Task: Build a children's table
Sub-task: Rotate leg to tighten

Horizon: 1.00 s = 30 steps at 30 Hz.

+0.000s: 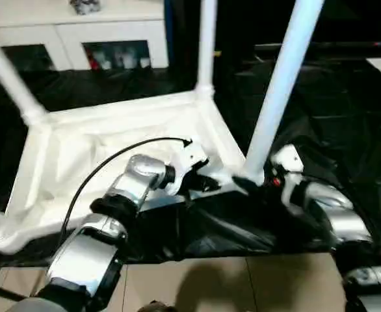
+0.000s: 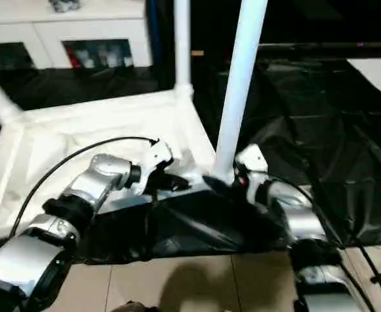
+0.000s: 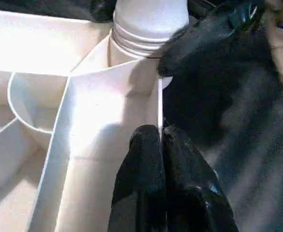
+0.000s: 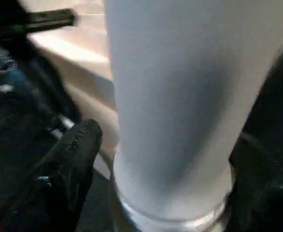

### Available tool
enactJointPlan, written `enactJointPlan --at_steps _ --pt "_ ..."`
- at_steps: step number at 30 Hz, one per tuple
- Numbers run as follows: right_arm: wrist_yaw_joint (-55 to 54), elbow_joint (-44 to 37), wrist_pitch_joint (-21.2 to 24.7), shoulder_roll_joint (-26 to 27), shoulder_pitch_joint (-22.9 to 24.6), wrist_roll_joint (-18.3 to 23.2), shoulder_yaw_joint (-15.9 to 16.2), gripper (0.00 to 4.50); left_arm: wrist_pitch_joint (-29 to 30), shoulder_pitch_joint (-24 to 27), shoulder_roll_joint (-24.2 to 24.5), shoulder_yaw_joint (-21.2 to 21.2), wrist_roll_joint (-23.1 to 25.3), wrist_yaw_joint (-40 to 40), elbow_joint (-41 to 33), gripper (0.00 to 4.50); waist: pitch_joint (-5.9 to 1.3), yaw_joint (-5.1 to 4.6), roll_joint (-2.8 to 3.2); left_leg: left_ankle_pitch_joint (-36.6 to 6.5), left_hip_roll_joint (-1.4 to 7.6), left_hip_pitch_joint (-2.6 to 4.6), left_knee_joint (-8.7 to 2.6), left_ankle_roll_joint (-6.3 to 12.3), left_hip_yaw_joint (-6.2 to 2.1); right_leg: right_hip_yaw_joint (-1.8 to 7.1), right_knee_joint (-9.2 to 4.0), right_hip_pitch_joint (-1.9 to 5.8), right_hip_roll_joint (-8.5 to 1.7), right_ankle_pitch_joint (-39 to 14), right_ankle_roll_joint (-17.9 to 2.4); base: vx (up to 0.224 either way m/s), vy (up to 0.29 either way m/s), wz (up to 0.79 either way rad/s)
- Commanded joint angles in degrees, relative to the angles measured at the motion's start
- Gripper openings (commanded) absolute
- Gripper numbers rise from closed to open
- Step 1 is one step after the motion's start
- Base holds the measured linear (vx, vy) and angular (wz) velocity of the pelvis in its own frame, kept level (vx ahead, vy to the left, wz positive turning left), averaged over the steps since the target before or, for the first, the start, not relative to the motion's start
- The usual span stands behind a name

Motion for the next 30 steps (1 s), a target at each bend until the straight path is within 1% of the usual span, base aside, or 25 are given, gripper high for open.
enactJointPlan --at_steps 1,2,3,4,5,6,7,8,9,12,16,17,20,21,22,23,24,25,26,27,28,29,30 --pt "10.75 -4.18 2.54 1.34 2.11 1.32 8.24 3.53 -1.63 -0.7 -1.51 -1.16 -2.19 -2.91 -3.36 0.0 -3.43 0.46 -0.71 -11.16 8.74 1.45 -4.56 4.83 -4.36 4.43 -3.83 2.32 -7.71 -7.14 -14.63 0.0 0.0 0.0" --pt "12.06 -5.0 3.1 0.74 2.52 1.61 8.5 3.53 -1.67 -0.58 -1.28 -1.22 -2.34 -3.77 -3.59 0.0 -3.52 0.71 -0.68 -11.07 8.77 1.53 -4.57 4.78 -4.35 4.43 -3.7 2.25 -7.71 -6.67 -14.68 0.0 0.0 0.0" --pt "13.79 -6.26 3.62 -0.18 3.24 1.69 9.06 3.42 -1.59 -0.43 -0.97 -1.34 -2.47 -4.81 -3.91 0.0 -3.46 0.91 -0.67 -11.28 8.81 1.59 -4.62 4.43 -4.31 4.45 -3.73 2.14 -7.72 -6.71 -14.7 0.0 0.0 0.0" --pt "15.29 -7.32 4.24 -1.05 3.89 1.71 9.68 3.42 -1.46 -0.28 -0.69 -1.45 -2.6 -5.72 -4.19 0.0 -3.47 1.07 -0.78 -11.41 8.79 1.72 -4.62 4.16 -4.24 4.5 -3.79 1.99 -7.75 -6.87 -14.68 0.0 0.0 0.0" --pt "16.27 -7.99 4.73 -1.59 4.3 1.68 10.01 3.2 -1.37 -0.22 -0.49 -1.53 -2.7 -6.34 -4.31 0.0 -3.46 1.32 -0.78 -11.69 8.78 1.84 -4.6 3.61 -4.21 4.58 -3.82 1.95 -7.92 -7.07 -14.78 0.0 0.0 0.0" --pt "17.2 -8.64 5.17 -2.1 4.72 1.68 10.33 3.15 -1.23 -0.13 -0.27 -1.64 -2.81 -7.05 -4.44 0.0 -3.41 1.37 -0.77 -11.68 8.81 1.7 -4.66 3.41 -4.31 4.59 -3.83 2.08 -7.94 -7.21 -14.68 0.0 0.0 0.0" --pt "18.65 -9.61 6.02 -2.78 5.31 1.87 10.75 3.15 -0.96 0.04 0.17 -1.92 -2.94 -8.4 -4.69 0.0 -3.41 1.47 -0.9 -11.42 8.8 1.64 -4.76 3.39 -4.38 4.55 -3.8 2.2 -7.9 -7.49 -14.35 0.0 0.0 0.0" --pt "19.89 -10.5 6.88 -3.29 5.76 2.21 11.11 3.09 -0.62 0.24 0.59 -2.17 -3.08 -9.74 -4.99 0.0 -3.38 1.51 -0.86 -11.48 8.78 1.59 -4.71 3.34 -4.35 4.61 -3.85 2.14 -7.98 -7.8 -14.29 0.0 0.0 0.0" --pt "20.15 -10.74 7.06 -3.41 5.86 2.27 11.24 3.09 -0.57 0.3 0.65 -2.2 -3.1 -9.89 -5.05 0.0 -3.45 1.64 -0.88 -11.39 8.73 1.63 -4.68 3.34 -4.35 4.58 -3.86 2.16 -7.99 -7.87 -14.17 0.0 0.0 0.0" --pt "21.22 -12.07 8.14 -3.98 6.29 2.63 11.79 2.81 -0.36 0.62 0.93 -2.28 -3.04 -10.48 -5.46 0.0 -3.45 1.7 -0.9 -11.22 8.75 1.53 -4.68 3.01 -4.44 4.54 -3.87 2.18 -8.11 -8.23 -14.12 0.0 0.0 0.0" --pt "22.16 -13.35 9.32 -4.3 6.69 2.9 12.29 2.73 -0.5 0.95 0.94 -2.3 -2.84 -10.22 -5.75 0.0 -3.45 1.79 -0.93 -10.98 8.8 1.6 -4.7 2.75 -4.44 4.56 -3.91 2.11 -8.02 -8.42 -13.87 0.0 0.0 0.0" --pt "22.03 -13.45 9.33 -4.23 6.75 2.88 12.25 2.72 -0.85 0.93 0.78 -2.16 -2.76 -9.56 -5.66 0.0 -3.48 1.82 -0.88 -11.02 8.76 1.62 -4.67 2.6 -4.44 4.53 -3.91 2.1 -8.05 -8.57 -13.84 0.0 0.0 0.0" --pt "20.43 -13.43 9.1 -3.53 6.83 2.7 11.51 2.72 -1.21 0.6 0.13 -1.54 -2.76 -7.23 -5.15 0.0 -3.48 1.89 -0.95 -10.85 8.66 1.58 -4.62 2.57 -4.41 4.54 -3.92 2.13 -8.07 -8.52 -13.8 0.0 0.0 0.0" --pt "16.26 -11.88 8.29 -1.56 6.19 2.32 9.64 2.72 -1.53 0.03 -0.79 -0.74 -2.53 -3.52 -4.32 0.0 -3.52 1.94 -0.98 -10.64 8.69 1.61 -4.55 2.62 -4.39 4.57 -3.94 2.12 -8.13 -8.54 -13.72 0.0 0.0 0.0" --pt "15.92 -11.73 8.27 -1.42 6.11 2.29 9.51 2.72 -1.52 -0.01 -0.85 -0.69 -2.5 -3.26 -4.27 0.0 -3.44 1.91 -0.92 -11.08 8.73 1.59 -4.65 2.33 -4.47 4.54 -3.99 2.02 -8.07 -9.19 -13.67 0.0 0.0 0.0" --pt "7.82 -8.0 7.77 1.44 4.12 0.79 7.27 2.72 -1.29 -0.73 -2.1 0.14 -1.85 1.97 -3.32 0.0 -3.29 1.76 -0.92 -12.22 8.72 1.65 -4.75 1.64 -4.49 4.57 -4.22 1.87 -8.11 -10.84 -13.52 0.0 0.0 0.0" --pt "4.96 -6.59 7.46 2.3 3.39 0.09 6.68 2.72 -1.18 -1.01 -2.6 0.44 -1.66 3.85 -2.92 0.0 -3.23 1.57 -0.85 -13.13 8.74 1.71 -4.86 0.9 -4.59 4.59 -4.28 1.71 -8.13 -12.06 -13.51 0.0 0.0 0.0" --pt "2.63 -5.44 7.21 3.01 2.79 -0.48 6.2 2.72 -1.08 -1.23 -3.0 0.69 -1.5 5.38 -2.6 0.0 -3.15 1.12 -0.97 -14.81 8.55 1.92 -5.0 -0.71 -4.76 4.57 -4.59 1.61 -8.2 -15.0 -13.26 0.0 0.0 0.0" --pt "2.63 -5.44 7.21 3.01 2.79 -0.48 6.2 2.72 -1.08 -1.23 -3.0 0.69 -1.5 5.38 -2.6 0.0 -3.15 0.95 -1.09 -15.14 8.4 1.93 -4.97 -1.11 -4.85 4.58 -4.83 1.8 -8.33 -16.1 -12.96 0.0 0.0 0.0" --pt "-6.22 -1.16 7.2 5.38 0.61 -2.72 4.79 2.72 -0.54 -1.9 -4.6 1.46 -1.11 10.31 -1.66 0.0 -3.11 0.9 -1.06 -14.83 8.41 1.8 -4.83 -1.12 -4.87 4.74 -5.01 2.0 -8.52 -16.98 -12.38 0.0 0.0 0.0" --pt "-10.29 0.94 7.05 6.44 -0.39 -3.58 4.19 2.72 -0.09 -2.28 -5.45 1.89 -1.0 12.86 -1.08 0.0 -3.06 0.35 -0.84 -15.28 8.45 1.93 -5.04 -1.89 -4.94 4.76 -4.96 1.6 -8.3 -16.91 -12.54 0.0 0.0 0.0" --pt "-12.76 2.21 6.96 7.08 -0.99 -4.09 3.84 2.72 0.2 -2.5 -5.97 2.15 -0.95 14.42 -0.7 0.0 -3.07 -0.21 -0.99 -15.52 8.43 1.67 -5.25 -2.3 -5.18 4.59 -4.88 1.98 -8.13 -16.6 -12.35 0.0 0.0 0.0" --pt "-15.28 3.37 6.72 7.77 -1.57 -4.74 3.68 2.71 0.37 -2.7 -6.55 2.42 -0.86 16.29 -0.32 0.0 -3.19 -0.33 -0.96 -15.41 8.41 1.76 -5.19 -2.38 -5.12 4.6 -4.74 1.96 -8.13 -15.88 -12.44 0.0 0.0 0.0"
